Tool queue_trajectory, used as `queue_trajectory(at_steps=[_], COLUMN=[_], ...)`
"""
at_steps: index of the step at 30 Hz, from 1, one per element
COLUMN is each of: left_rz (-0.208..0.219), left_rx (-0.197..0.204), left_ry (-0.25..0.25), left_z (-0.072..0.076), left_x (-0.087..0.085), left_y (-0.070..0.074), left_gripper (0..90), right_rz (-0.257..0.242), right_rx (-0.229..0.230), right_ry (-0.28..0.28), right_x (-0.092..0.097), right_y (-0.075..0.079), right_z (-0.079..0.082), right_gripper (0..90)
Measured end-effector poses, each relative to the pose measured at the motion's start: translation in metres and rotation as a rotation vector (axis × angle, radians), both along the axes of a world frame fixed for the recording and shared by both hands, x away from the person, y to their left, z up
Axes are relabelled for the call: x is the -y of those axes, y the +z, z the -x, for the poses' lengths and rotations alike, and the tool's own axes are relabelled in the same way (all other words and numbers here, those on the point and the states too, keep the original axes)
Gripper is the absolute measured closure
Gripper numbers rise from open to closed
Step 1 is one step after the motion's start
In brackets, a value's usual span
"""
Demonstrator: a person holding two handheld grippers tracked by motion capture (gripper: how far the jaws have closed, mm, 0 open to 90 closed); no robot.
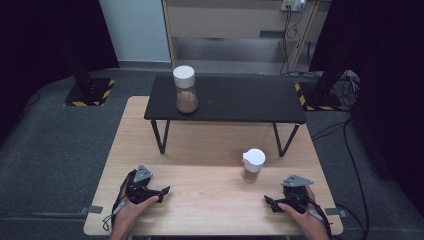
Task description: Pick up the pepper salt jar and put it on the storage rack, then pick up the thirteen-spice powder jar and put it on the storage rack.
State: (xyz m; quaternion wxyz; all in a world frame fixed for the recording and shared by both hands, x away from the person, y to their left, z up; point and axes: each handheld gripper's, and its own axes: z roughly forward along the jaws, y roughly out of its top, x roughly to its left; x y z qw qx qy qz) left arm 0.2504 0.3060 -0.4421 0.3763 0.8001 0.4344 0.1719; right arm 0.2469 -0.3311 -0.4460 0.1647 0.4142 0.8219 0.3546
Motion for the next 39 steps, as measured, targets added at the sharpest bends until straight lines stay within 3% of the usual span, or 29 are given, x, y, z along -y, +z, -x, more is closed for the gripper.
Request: queue_trajectory(at_steps=[4, 6, 9, 27, 33, 37, 39], left_rz=[-0.009, -0.046, -0.094, -0.094, -0.094, -0.095, -0.097], left_rx=[-0.012, -0.031, -0.028, -0.029, -0.028, -0.028, -0.028], left_ry=[0.001, -0.001, -0.015, 0.006, 0.013, 0.017, 0.019], left_z=[-0.002, -0.004, -0.004, -0.001, 0.000, 0.000, 0.001], left_x=[0.001, 0.008, 0.016, 0.019, 0.020, 0.021, 0.021], left_y=[0.001, 0.004, 0.005, 0.006, 0.005, 0.005, 0.006], left_gripper=[2.4, 2.3, 0.0, 0.0, 0.0, 0.0, 0.0], right_rz=[0.001, 0.001, 0.001, -0.002, -0.047, -0.110, -0.119], right_rx=[0.000, 0.000, 0.000, -0.002, -0.009, 0.009, 0.024], right_ry=[0.002, 0.002, 0.002, 0.007, 0.002, -0.003, 0.011], right_x=[0.000, 0.000, 0.000, 0.001, 0.010, 0.018, 0.019], right_y=[0.000, 0.000, 0.000, 0.000, -0.001, -0.003, -0.001], right_z=[0.000, 0.000, 0.000, -0.001, -0.003, -0.004, -0.005], right_gripper=[1.7, 1.7, 1.7, 1.6, 3.9, 4.2, 4.2])
